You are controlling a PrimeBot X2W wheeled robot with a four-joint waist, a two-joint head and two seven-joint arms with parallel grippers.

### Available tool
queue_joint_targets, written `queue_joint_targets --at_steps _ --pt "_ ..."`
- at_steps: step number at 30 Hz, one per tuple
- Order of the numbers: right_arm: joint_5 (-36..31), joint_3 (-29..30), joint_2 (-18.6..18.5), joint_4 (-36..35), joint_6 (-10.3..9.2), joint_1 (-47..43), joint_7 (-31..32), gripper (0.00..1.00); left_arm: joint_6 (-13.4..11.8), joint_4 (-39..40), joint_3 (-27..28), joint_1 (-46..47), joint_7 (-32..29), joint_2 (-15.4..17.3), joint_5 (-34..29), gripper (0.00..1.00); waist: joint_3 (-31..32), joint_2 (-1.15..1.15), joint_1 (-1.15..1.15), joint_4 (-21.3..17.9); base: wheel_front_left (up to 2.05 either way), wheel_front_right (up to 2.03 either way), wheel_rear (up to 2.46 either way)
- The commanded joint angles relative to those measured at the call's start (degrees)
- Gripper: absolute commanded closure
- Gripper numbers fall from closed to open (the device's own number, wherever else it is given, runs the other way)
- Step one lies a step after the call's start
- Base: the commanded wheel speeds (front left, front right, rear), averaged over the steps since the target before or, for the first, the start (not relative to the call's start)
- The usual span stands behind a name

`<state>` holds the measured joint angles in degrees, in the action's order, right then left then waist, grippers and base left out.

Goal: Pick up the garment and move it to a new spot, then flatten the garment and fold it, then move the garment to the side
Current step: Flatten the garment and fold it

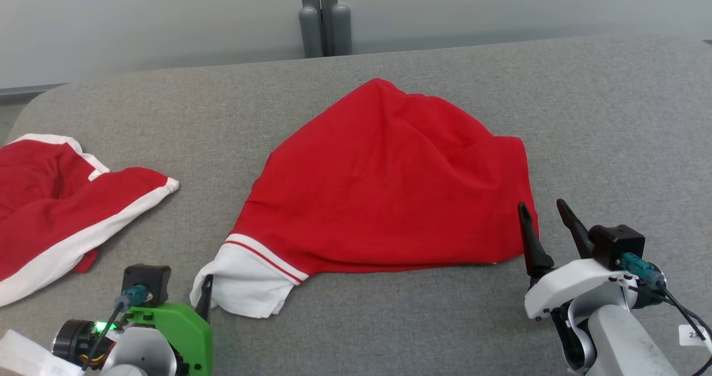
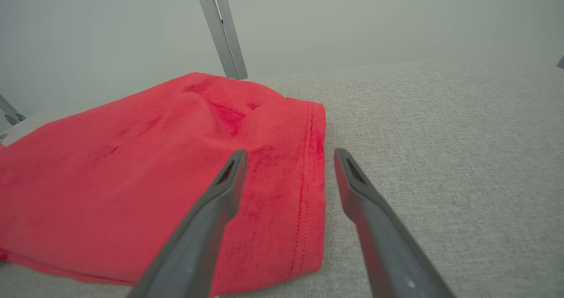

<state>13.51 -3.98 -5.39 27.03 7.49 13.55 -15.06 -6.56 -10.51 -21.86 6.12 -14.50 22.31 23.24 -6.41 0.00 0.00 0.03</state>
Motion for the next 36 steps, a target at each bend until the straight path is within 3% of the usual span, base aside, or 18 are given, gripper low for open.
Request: queue_joint_targets --at_steps 1,8,14,24,29,36 --pt "0.1 0.2 -0.3 -0.3 0.01 0.2 -0.2 0.0 -0.8 1.3 1.1 -0.9 1.5 0.4 0.3 0.0 0.3 0.0 0.0 -0.2 0.0 0.0 0.0" --pt "0.0 0.7 0.3 -1.9 0.01 -1.1 -0.2 0.0 -4.9 8.5 5.6 -4.9 11.3 -1.2 1.0 0.0 1.9 0.0 0.0 -0.5 0.0 0.0 0.0" --pt "0.0 0.7 0.7 -2.4 0.01 -2.1 -0.2 0.0 -6.2 7.6 8.6 -8.5 20.8 -3.1 2.2 0.0 3.0 0.0 0.0 -0.6 0.0 0.0 0.0" --pt "0.4 1.3 1.0 -4.6 0.02 -2.9 -0.2 0.0 -3.9 4.7 9.9 -9.6 28.9 -6.5 2.7 0.0 4.3 0.0 0.0 -0.8 0.0 0.0 0.0" --pt "-0.2 1.9 1.5 -7.1 0.02 -3.9 -0.2 0.0 -3.4 7.8 12.8 -10.2 29.7 -8.3 0.1 0.0 4.7 0.0 0.0 -1.0 0.0 0.0 0.0" --pt "-0.7 1.8 1.6 -7.4 0.02 -4.5 -0.2 0.0 -0.7 8.8 15.8 -11.4 29.6 -10.9 -2.6 0.0 4.2 0.0 0.0 -1.2 0.0 0.0 0.0"
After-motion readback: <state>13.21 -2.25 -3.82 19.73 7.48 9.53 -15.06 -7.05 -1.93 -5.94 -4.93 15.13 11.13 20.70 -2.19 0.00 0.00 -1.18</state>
